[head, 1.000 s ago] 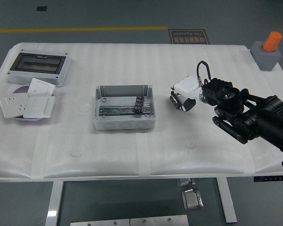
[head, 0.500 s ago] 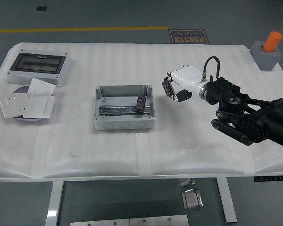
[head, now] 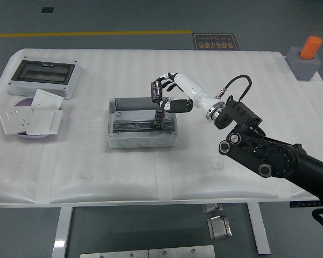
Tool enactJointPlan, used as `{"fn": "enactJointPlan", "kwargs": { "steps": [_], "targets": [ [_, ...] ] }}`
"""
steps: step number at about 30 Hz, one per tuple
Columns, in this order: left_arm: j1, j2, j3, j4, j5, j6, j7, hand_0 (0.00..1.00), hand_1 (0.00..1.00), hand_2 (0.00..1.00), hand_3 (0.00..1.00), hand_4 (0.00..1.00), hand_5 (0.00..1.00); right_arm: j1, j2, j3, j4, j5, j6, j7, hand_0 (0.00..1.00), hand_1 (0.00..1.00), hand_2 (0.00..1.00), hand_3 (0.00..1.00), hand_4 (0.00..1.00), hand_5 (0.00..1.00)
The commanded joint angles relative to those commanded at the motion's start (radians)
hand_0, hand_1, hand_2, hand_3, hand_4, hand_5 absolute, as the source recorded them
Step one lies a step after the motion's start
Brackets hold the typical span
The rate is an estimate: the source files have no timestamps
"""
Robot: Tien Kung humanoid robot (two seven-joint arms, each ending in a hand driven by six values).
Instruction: Pick up the battery,place it into the box
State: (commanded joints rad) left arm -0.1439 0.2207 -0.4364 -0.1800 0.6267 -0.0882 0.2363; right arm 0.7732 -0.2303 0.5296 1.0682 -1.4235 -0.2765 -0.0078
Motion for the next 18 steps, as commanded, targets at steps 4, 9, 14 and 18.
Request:
{"fn": "enactJointPlan", "kwargs": {
  "steps": [4,9,14,18],
  "targets": [
    [0.001,0.0,-0.014,0.0,0.012,-0.001,0.004,0.463,0.584,0.378,0.483,0.451,0.314,-0.005,0.002,0.002,-0.01,0.043,0.011,0.009,0.819,0.656,0.642,0.651,0.691,0.328],
    [0.003,0.0,0.007,0.0,-0.007,-0.001,0.001,0.463,0.584,0.378,0.483,0.45,0.314,-0.007,0.002,-0.007,-0.018,0.052,0.014,0.013,0.911,0.774,0.813,0.945,0.923,0.535],
    [0.007,0.001,0.008,0.0,-0.009,-0.002,0.003,0.463,0.583,0.377,0.483,0.452,0.311,-0.008,0.005,-0.013,-0.024,0.053,0.014,0.014,0.975,0.835,0.894,0.998,0.998,0.604],
    [0.01,0.001,0.005,0.0,-0.006,-0.003,0.005,0.463,0.582,0.377,0.483,0.457,0.308,-0.008,0.007,-0.019,-0.027,0.052,0.014,0.012,0.998,0.853,0.91,0.998,0.998,0.669]
  ]
}}
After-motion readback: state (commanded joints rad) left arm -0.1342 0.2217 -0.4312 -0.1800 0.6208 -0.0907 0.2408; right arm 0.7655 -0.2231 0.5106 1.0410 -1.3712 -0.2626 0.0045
